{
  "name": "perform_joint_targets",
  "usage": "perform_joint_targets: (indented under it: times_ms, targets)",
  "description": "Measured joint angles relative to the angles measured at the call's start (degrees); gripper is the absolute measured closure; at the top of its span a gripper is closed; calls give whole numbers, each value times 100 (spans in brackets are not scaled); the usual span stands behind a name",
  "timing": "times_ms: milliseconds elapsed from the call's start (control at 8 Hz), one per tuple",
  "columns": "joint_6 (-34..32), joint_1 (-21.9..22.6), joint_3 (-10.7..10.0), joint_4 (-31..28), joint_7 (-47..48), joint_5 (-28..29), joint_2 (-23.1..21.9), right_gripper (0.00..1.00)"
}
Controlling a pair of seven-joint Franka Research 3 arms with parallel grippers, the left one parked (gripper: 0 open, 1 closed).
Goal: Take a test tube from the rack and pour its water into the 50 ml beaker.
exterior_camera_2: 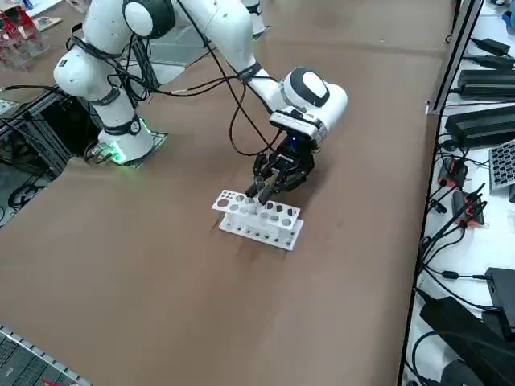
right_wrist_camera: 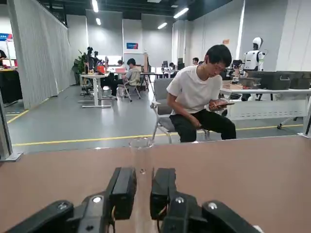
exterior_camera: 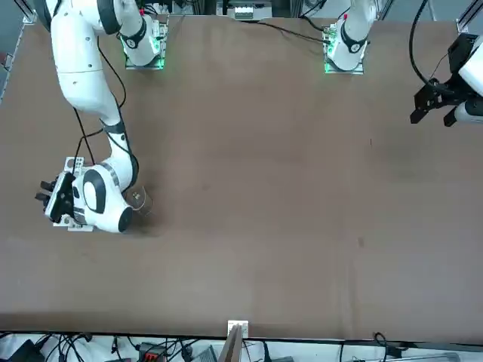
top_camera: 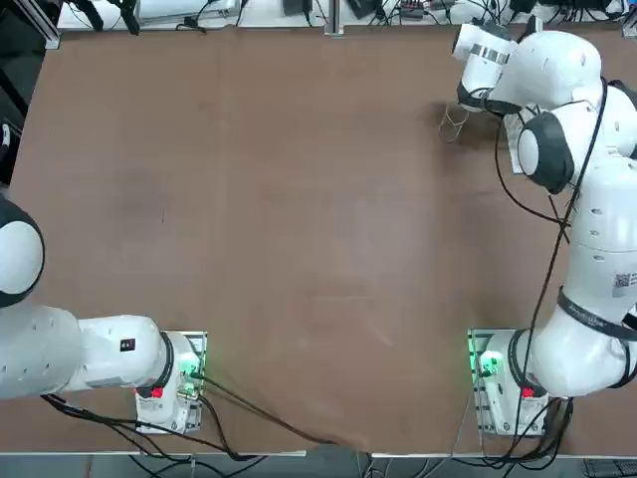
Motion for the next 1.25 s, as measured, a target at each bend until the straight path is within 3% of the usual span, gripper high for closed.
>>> perform_joint_targets:
  times_ms: [1250]
  targets:
    - [27,-26,0,2,67,15,147,76]
